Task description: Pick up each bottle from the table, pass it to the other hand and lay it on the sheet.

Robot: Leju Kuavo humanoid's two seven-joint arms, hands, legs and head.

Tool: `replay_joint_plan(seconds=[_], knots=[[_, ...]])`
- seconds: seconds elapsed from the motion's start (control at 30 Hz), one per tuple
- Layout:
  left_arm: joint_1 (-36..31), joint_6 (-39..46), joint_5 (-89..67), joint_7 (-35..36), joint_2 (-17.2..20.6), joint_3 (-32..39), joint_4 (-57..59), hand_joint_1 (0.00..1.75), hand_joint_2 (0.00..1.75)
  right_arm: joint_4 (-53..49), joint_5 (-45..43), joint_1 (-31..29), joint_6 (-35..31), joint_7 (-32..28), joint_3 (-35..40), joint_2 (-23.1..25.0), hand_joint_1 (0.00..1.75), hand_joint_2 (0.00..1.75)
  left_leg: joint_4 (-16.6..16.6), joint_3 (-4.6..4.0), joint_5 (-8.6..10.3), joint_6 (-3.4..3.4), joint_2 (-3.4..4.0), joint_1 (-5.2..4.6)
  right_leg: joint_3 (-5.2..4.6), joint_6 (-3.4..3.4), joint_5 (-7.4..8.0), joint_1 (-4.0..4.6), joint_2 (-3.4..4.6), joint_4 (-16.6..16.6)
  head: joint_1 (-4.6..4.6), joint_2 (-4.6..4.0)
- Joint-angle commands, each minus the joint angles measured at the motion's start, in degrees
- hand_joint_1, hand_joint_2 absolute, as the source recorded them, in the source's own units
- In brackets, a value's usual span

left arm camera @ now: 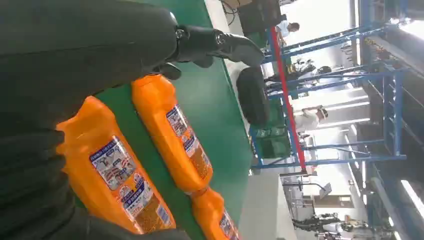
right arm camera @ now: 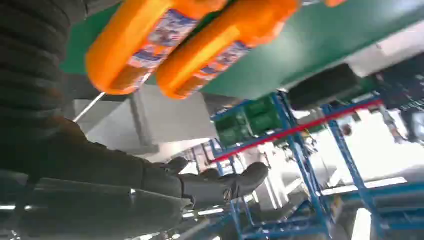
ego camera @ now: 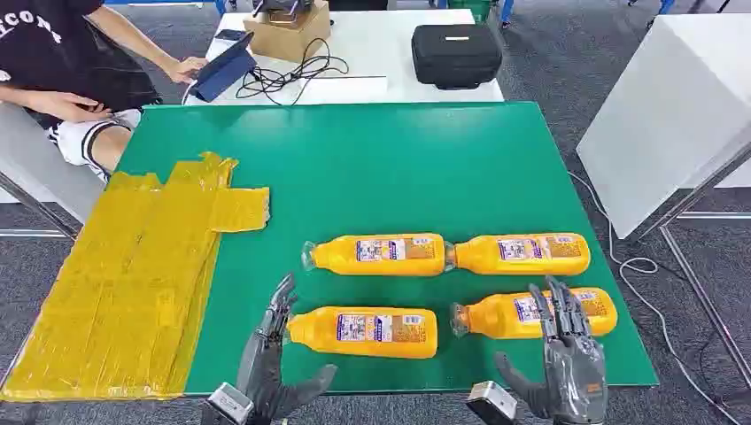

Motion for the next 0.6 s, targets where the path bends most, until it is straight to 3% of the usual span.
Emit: replay_joint_plan(seconds=[0.03, 0.23, 0.4, 0.5, 0.6], knots=[[-0.84, -0.52, -0.13, -0.1, -1.22, 2.16, 3.49, 0.0, 1.75, -2.52, -0.17, 0.93, 1.86, -0.46, -7.62, 0.0, 0.0, 1.75, -0.04, 0.09, -0.03, -0.02, -0.01, -0.01, 0.1, 0.04, -0.03, -0.01, -0.06, -0.05, 0.0, 0.0], [-0.82, -0.79, 0.03, -0.16, -1.22, 2.16, 3.5, 0.0, 1.75, -2.37, 0.44, 0.89, 2.3, -0.28, -7.95, 0.39, 0.0, 1.75, -0.05, 0.1, -0.02, -0.02, 0.01, -0.01, 0.09, 0.03, -0.02, 0.0, -0.04, -0.05, 0.0, 0.0], [-2.5, -2.6, 1.1, -0.93, -1.74, 2.68, 7.04, 0.0, 1.75, 1.4, 2.36, -2.5, 12.42, 0.36, -12.6, -0.73, 0.0, 1.75, -0.08, 0.18, -0.03, -0.02, 0.02, 0.0, 0.18, 0.06, -0.02, 0.0, -0.05, -0.1, 0.0, 0.0], [-4.27, -3.89, 1.7, -1.1, -2.41, 3.25, 8.9, 0.0, 1.75, 9.34, 0.56, -8.45, 18.19, 0.76, -12.65, -6.89, 0.0, 1.75, -0.12, 0.35, -0.07, -0.01, 0.17, 0.05, 0.38, 0.11, 0.03, 0.06, 0.05, -0.25, 0.02, 0.0], [-5.54, -5.82, 2.03, -0.84, -2.98, 4.07, 10.2, 0.0, 1.75, 13.9, -4.24, -10.67, 20.82, 0.07, -12.31, -13.76, 0.0, 1.75, -0.11, 0.37, -0.06, 0.01, 0.28, 0.06, 0.4, 0.16, 0.1, 0.05, 0.17, -0.29, 0.0, 0.0]])
